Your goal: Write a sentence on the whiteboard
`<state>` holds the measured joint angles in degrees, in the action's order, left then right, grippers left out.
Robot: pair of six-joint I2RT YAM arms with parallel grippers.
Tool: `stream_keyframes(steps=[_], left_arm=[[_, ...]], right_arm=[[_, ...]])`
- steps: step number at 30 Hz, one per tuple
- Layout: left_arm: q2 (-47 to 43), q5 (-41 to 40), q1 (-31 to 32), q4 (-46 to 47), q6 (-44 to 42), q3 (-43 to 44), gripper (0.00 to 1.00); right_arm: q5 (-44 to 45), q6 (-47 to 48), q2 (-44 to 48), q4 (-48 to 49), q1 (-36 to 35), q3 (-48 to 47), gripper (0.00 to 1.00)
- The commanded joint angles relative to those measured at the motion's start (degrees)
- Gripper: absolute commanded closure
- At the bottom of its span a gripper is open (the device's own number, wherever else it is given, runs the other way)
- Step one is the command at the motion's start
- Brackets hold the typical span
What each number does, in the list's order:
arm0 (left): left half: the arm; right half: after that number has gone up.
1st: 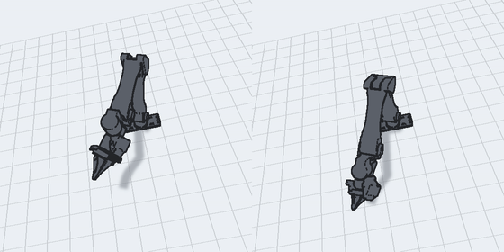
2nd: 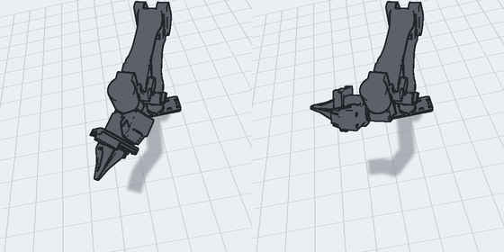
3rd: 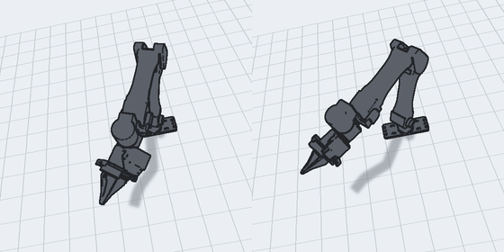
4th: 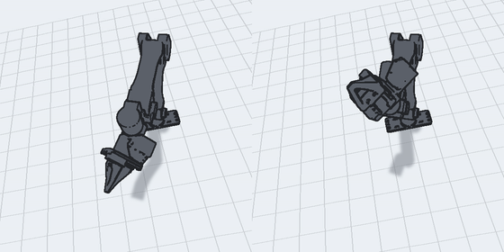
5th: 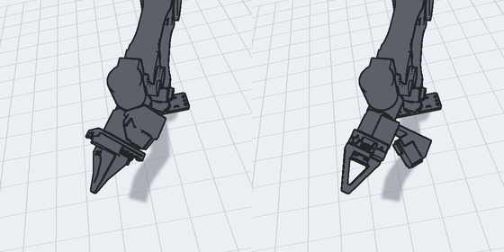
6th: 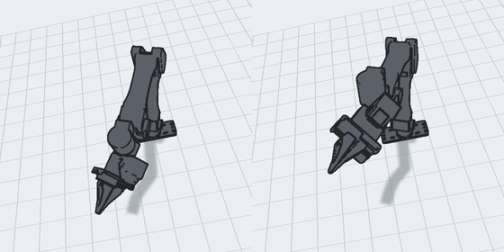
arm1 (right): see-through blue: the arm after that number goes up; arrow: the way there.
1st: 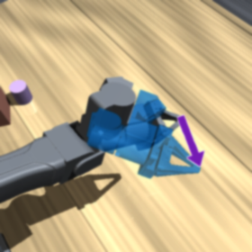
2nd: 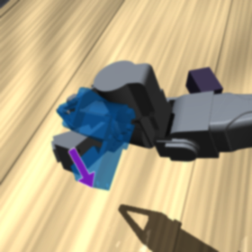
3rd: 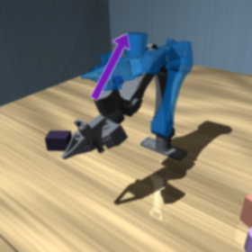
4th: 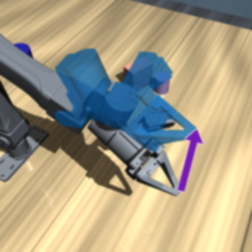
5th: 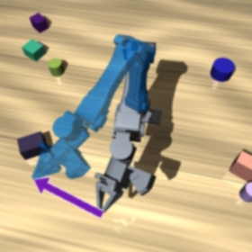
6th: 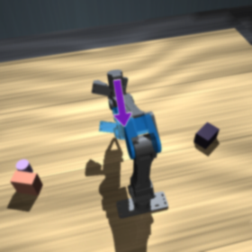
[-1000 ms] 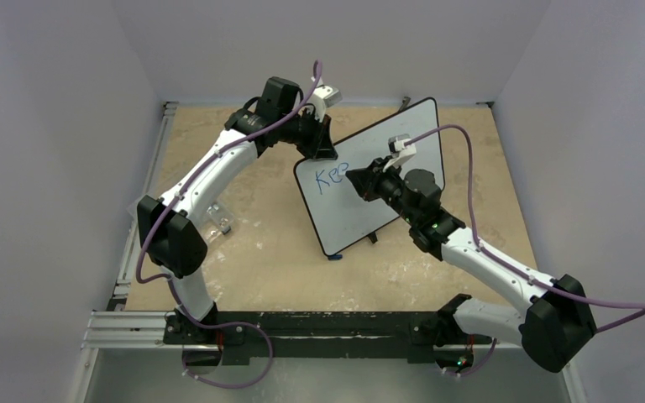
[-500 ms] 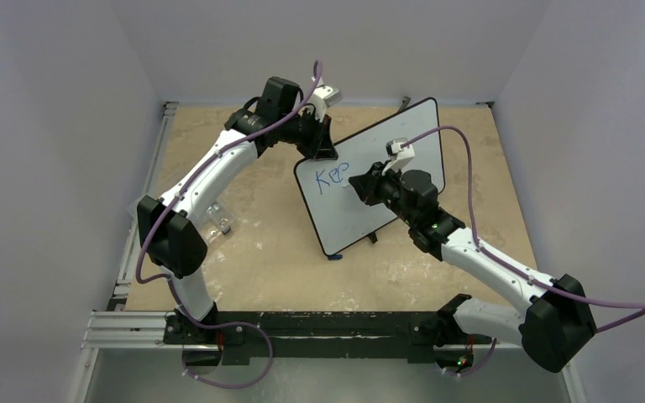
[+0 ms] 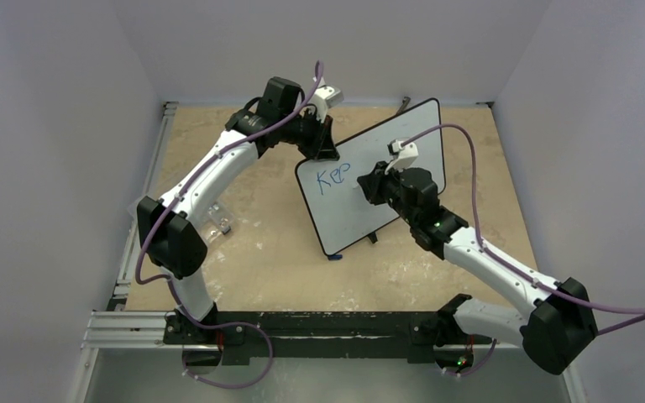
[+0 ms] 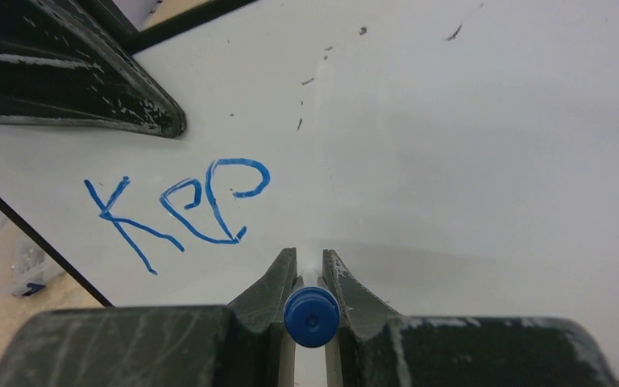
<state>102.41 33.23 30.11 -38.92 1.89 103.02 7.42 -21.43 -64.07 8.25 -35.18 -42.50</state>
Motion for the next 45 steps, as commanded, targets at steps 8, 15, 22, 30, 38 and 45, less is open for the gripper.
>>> stream_keyframes(steps=[8,15,22,30,38,45], left_arm=[[-1.42,-7.83,0.32,0.57,-6.21,1.29,1.00],[-1.22,-8.14,0.38,-0.09,-5.96,1.39,1.00],[-1.34,-8.46,0.30,-0.67,-5.85,1.83,1.00],[-1.25,-8.60,0.30,-0.98,-5.87,1.93,1.00],[-1.34,-8.47,0.35,-1.02,-5.59,2.00,1.00],[-1.42,-8.19,0.31,-1.07,-5.32,1.92,1.00]], right_arm=[[-0.66,3.45,8.52,7.40,0.38,-1.31,1.00],[1.93,3.01,6.49,19.46,0.38,3.04,1.00],[3.69,3.81,4.58,24.68,0.38,4.03,1.00],[4.95,4.27,3.63,28.31,0.44,5.23,1.00],[5.50,3.65,0.52,31.61,0.39,5.23,1.00],[6.15,3.68,-0.37,31.97,0.40,5.83,1.00]])
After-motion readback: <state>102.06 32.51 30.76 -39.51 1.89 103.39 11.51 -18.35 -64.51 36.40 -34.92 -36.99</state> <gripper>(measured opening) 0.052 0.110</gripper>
